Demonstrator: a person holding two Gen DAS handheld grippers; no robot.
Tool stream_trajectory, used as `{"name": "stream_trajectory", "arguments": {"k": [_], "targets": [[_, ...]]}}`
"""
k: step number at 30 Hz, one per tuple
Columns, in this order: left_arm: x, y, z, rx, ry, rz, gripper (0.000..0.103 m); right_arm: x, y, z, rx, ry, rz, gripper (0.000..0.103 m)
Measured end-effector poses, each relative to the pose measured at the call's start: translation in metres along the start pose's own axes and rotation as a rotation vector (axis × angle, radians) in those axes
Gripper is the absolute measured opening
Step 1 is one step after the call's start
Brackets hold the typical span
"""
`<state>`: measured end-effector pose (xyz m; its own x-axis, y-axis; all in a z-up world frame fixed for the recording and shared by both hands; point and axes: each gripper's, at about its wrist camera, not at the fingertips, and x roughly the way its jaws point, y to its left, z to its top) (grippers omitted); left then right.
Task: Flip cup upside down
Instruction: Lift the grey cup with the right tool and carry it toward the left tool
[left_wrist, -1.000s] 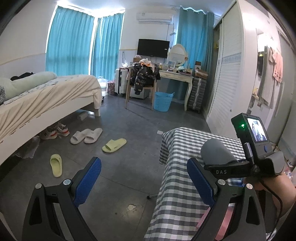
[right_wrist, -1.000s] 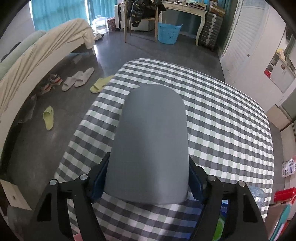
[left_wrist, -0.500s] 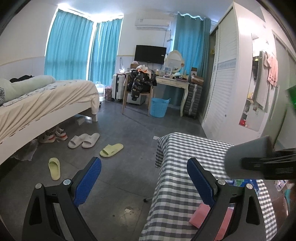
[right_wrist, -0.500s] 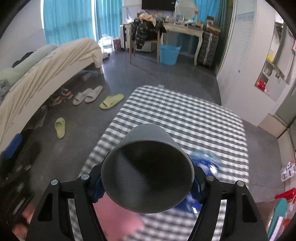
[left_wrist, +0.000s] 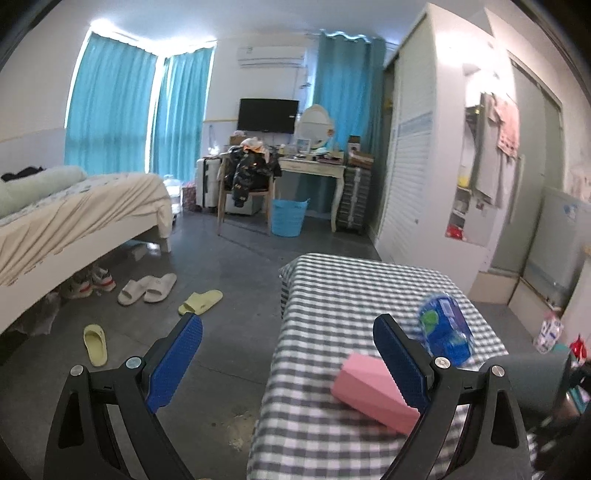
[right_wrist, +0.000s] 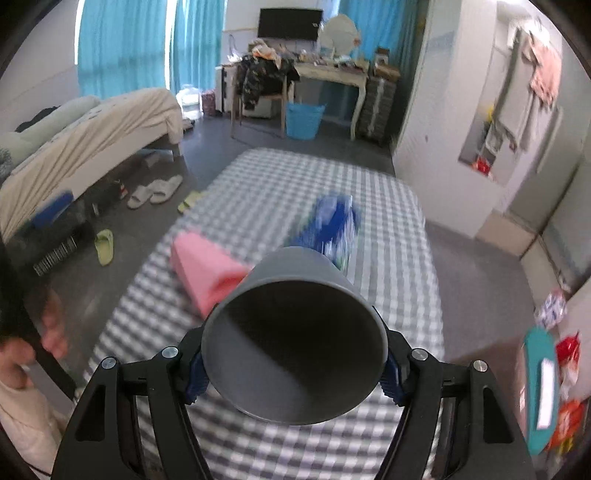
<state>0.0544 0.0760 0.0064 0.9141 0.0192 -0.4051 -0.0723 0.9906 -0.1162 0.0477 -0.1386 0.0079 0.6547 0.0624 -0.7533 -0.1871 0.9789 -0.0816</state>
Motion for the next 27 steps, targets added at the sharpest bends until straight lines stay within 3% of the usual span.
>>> {"name": "stream_trajectory", "arguments": {"k": [10,18,22,24,27], "targets": [[-0.028,-0.012,-0.036,0.009,0.062,-0.047,0.096,-0.001,0.009,-0.075,0.013,-0.046,-0.052,0.071],[-0.057,-0.034,-0.068,0.081,0.106,0.004,0.096,-0.004,-0.005,-0.088,0.055,-0.06,0.019,0.072],[-0.068,-0.044,-0.074,0.107,0.123,0.035,0.096,-0.02,-0.018,-0.09,0.094,-0.11,0.074,0.087],[-0.072,-0.049,-0.074,0.109,0.149,0.07,0.096,-0.034,-0.026,-0.088,0.117,-0.133,0.098,0.087],[-0.075,-0.065,-0.071,0.133,0.188,0.082,0.096,-0.049,-0.041,-0.079,0.108,-0.118,0.094,0.096]]}}
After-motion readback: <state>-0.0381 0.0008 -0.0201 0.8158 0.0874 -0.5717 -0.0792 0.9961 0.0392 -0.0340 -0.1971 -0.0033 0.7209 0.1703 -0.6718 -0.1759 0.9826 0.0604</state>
